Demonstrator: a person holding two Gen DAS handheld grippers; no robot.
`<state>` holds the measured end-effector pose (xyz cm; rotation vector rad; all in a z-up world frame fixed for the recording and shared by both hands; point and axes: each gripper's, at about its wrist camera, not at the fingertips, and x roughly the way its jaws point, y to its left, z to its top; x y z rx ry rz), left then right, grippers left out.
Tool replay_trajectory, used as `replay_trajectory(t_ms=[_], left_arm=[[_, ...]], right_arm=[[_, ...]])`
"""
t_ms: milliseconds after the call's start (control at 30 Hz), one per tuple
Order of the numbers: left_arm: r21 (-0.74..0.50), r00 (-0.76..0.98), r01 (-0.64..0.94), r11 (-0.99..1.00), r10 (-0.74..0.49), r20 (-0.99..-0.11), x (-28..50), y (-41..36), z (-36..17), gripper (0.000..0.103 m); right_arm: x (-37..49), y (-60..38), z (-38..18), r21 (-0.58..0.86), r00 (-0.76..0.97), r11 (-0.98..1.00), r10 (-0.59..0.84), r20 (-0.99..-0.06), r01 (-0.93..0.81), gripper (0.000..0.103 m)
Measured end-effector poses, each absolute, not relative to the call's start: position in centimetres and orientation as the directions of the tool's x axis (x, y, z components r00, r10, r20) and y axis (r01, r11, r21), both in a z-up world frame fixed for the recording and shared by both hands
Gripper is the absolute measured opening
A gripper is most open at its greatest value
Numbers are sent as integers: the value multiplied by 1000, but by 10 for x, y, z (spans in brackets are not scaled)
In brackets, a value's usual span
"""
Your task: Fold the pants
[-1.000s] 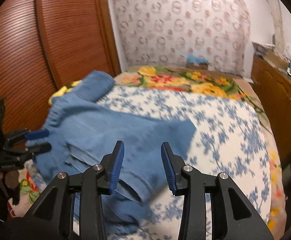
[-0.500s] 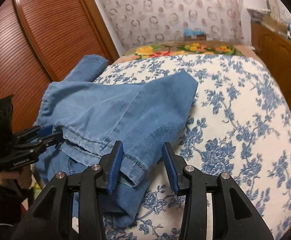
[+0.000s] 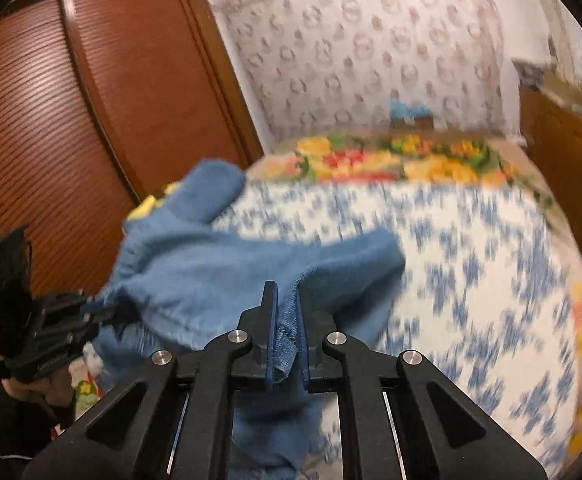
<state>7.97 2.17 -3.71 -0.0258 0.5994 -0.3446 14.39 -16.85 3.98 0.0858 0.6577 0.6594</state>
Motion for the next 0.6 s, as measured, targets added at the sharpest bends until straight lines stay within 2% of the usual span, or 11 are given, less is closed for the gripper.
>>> replay_trajectory(t_ms=[267, 433, 600], left_arm=[[-127, 809, 302, 945, -324, -490, 42, 44, 2, 4], [-139, 817, 257, 956, -292, -497, 27, 65, 3, 4], [-167, 799, 195, 966, -255, -544, 21, 90, -20, 4]], right_arm=[[151, -118, 118, 172, 622, 743, 644, -446, -647, 5], [159, -64, 129, 138, 577, 690, 684, -446, -711, 5], [170, -6, 123, 123, 519, 636, 712, -473, -761, 5]])
